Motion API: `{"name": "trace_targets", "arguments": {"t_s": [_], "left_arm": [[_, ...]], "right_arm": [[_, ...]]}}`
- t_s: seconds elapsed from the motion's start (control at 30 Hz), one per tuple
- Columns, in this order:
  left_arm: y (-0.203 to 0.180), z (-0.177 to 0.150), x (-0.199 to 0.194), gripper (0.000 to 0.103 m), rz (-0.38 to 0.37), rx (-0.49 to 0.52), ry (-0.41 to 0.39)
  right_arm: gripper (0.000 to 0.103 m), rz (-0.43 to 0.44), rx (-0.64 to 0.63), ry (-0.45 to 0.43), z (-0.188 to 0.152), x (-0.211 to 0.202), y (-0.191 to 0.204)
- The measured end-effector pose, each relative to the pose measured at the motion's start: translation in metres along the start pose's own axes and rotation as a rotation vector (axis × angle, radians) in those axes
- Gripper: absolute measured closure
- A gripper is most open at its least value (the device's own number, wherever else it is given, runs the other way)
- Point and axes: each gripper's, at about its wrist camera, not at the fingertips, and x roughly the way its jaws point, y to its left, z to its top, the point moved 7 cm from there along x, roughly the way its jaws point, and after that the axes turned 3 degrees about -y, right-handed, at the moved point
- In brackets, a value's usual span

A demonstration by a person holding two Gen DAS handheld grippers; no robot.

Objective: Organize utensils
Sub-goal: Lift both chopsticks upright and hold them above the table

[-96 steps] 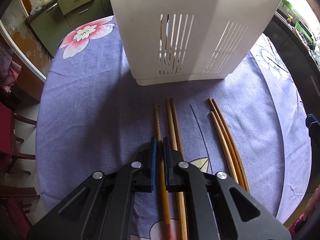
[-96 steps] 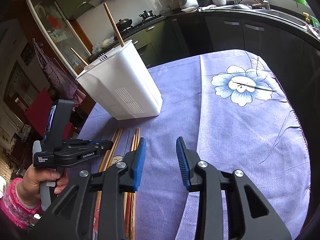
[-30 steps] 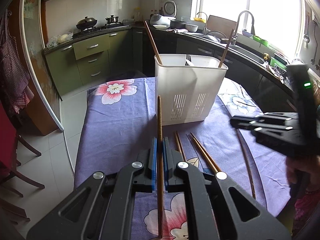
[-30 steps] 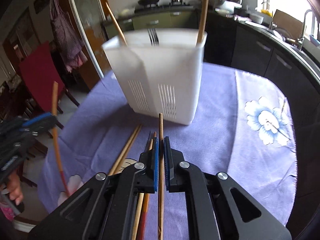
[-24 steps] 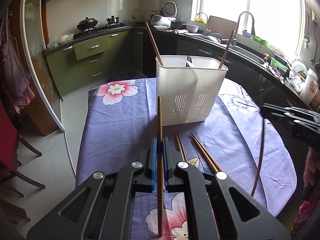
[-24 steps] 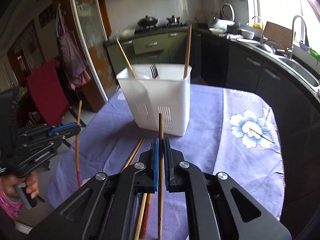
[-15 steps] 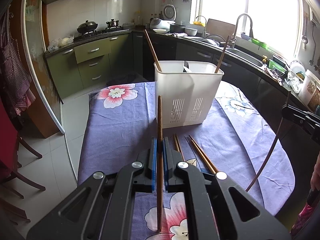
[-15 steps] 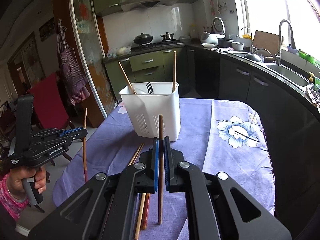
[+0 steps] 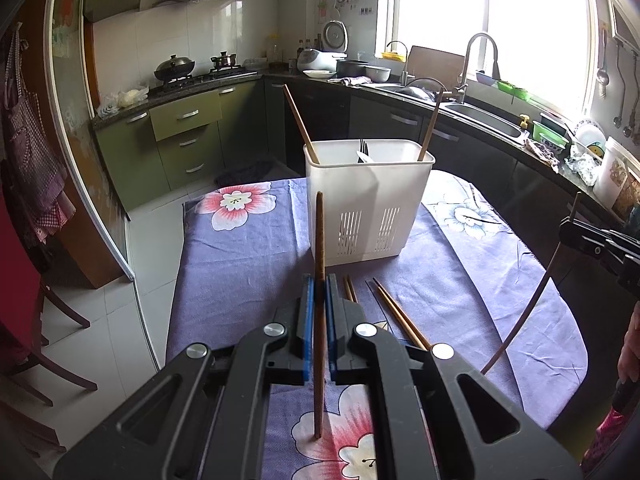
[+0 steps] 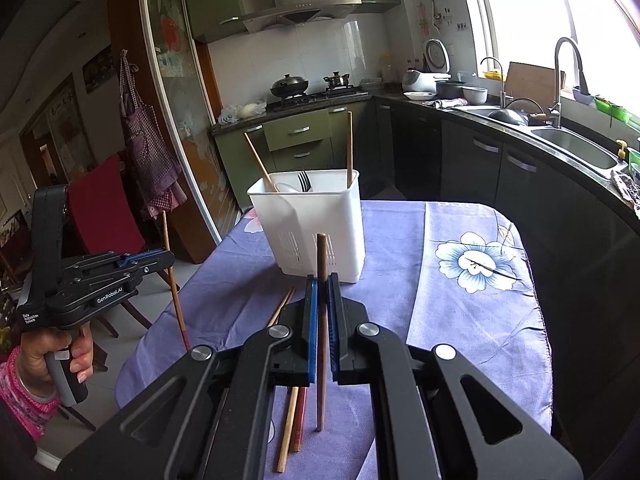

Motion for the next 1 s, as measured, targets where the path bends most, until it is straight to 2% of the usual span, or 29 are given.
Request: {"name": "trace_targets", "arguments": {"t_s": [1.0], "left_arm": [[-0.004,0.005,-0.010,0.097,-0.005,0.013,-0.025]], "right_arm": [[0.097,0.003,-0.001,-0.008,0.004,-0.008,-0.002]]}}
